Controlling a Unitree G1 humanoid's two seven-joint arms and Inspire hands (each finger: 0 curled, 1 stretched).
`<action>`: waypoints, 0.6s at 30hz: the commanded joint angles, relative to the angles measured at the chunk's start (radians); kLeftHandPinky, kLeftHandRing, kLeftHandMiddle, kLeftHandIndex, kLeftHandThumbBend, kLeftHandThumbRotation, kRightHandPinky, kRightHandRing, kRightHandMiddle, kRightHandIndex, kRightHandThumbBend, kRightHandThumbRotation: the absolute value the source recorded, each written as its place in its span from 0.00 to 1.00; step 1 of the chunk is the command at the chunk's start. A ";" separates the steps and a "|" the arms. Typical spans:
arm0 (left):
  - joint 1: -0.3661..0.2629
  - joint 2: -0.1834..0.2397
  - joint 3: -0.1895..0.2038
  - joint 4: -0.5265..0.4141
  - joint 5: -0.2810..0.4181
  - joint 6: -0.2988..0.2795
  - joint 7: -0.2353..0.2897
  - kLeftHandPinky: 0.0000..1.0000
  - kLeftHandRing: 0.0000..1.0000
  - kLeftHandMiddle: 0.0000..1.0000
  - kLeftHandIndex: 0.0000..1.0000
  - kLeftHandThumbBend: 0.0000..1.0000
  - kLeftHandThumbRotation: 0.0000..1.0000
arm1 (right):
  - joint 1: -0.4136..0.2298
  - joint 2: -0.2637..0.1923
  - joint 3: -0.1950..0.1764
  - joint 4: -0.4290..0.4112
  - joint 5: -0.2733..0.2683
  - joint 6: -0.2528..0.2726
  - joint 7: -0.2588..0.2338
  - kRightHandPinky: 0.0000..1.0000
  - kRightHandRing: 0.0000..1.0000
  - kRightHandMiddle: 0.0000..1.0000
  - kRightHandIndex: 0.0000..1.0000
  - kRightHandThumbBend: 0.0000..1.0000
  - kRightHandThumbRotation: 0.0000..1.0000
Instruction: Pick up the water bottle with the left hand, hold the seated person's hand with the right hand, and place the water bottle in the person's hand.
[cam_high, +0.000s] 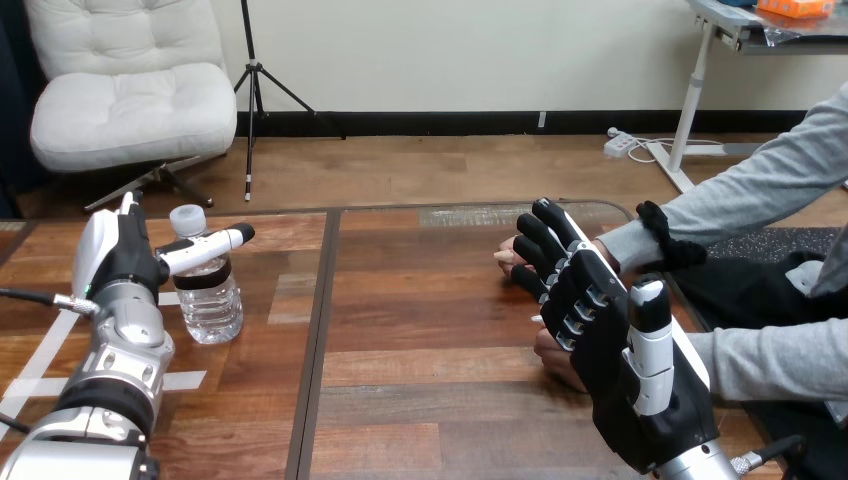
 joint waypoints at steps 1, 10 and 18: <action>-0.100 0.023 0.004 -0.004 -0.004 -0.010 -0.007 0.94 1.00 1.00 0.96 1.00 0.41 | -0.027 -0.002 0.002 -0.040 0.008 -0.022 -0.002 1.00 0.99 0.98 0.98 0.92 1.00; -0.111 0.028 -0.012 0.001 0.014 0.008 -0.030 0.91 0.98 0.98 0.96 1.00 0.39 | -0.025 -0.004 0.004 -0.045 0.008 -0.020 -0.001 1.00 1.00 0.98 0.99 0.93 1.00; -0.119 0.030 -0.028 0.003 0.030 0.026 -0.044 0.90 0.96 0.96 0.95 1.00 0.36 | -0.022 -0.005 0.005 -0.051 0.008 -0.017 -0.002 1.00 1.00 0.99 0.99 0.93 1.00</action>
